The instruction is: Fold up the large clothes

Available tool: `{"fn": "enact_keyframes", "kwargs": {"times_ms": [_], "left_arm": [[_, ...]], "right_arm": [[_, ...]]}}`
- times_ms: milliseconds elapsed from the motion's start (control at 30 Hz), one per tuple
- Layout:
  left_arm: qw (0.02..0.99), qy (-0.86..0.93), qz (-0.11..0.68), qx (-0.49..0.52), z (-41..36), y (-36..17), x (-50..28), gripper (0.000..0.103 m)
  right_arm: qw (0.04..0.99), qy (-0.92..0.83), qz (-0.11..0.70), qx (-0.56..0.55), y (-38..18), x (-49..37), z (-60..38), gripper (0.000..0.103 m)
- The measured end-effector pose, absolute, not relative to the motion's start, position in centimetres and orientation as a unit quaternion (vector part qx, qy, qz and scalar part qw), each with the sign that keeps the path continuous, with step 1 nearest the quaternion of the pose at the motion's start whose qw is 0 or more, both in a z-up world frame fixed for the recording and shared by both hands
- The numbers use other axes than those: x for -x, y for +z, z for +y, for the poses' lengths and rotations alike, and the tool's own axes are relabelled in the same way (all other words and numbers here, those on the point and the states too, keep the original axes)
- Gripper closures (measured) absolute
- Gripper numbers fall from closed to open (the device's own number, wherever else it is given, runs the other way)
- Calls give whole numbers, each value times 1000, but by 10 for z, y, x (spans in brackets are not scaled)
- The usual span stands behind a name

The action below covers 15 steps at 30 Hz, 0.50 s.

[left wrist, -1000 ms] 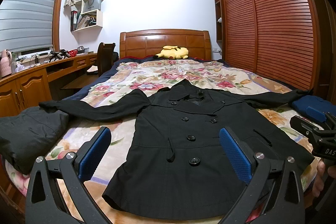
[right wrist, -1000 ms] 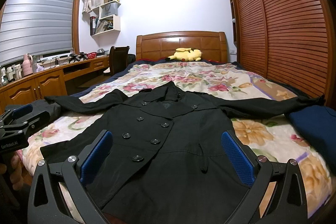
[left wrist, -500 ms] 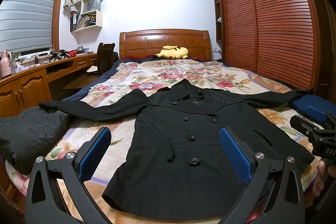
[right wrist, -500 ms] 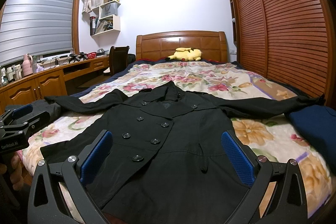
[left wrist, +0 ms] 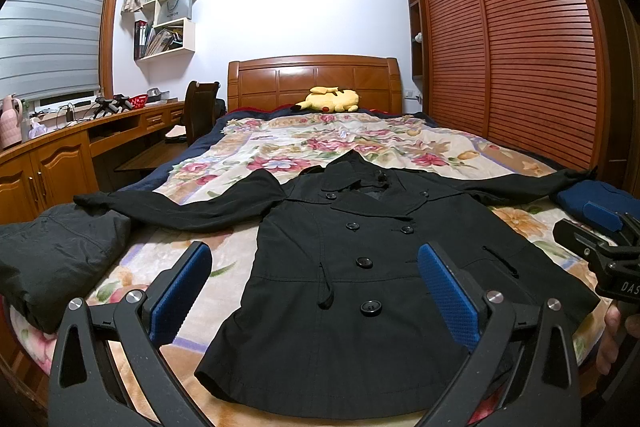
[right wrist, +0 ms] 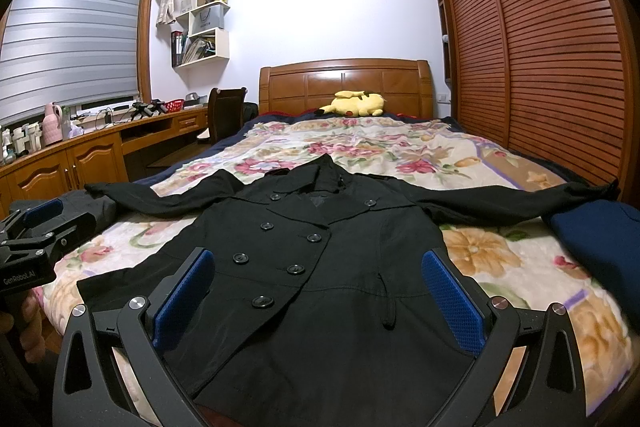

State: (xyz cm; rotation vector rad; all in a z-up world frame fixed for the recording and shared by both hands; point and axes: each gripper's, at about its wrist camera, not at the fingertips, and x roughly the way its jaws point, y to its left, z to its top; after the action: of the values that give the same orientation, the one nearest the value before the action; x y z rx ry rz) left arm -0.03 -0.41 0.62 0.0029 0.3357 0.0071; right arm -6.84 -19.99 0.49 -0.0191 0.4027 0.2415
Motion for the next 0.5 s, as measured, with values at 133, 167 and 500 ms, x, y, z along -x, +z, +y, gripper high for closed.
{"fn": "enact_keyframes", "kwargs": {"times_ms": [133,167,500], "left_arm": [[986,4,167,-2,-4,6,0,0],[986,4,167,-2,-4,6,0,0],[982,12,189,-10,12,13,11,0]], "right_arm": [[972,120,199,9,5,68,-200,0],[973,120,199,10,5,68,-200,0],[968,132,213,10,1,72,-197,0]]}}
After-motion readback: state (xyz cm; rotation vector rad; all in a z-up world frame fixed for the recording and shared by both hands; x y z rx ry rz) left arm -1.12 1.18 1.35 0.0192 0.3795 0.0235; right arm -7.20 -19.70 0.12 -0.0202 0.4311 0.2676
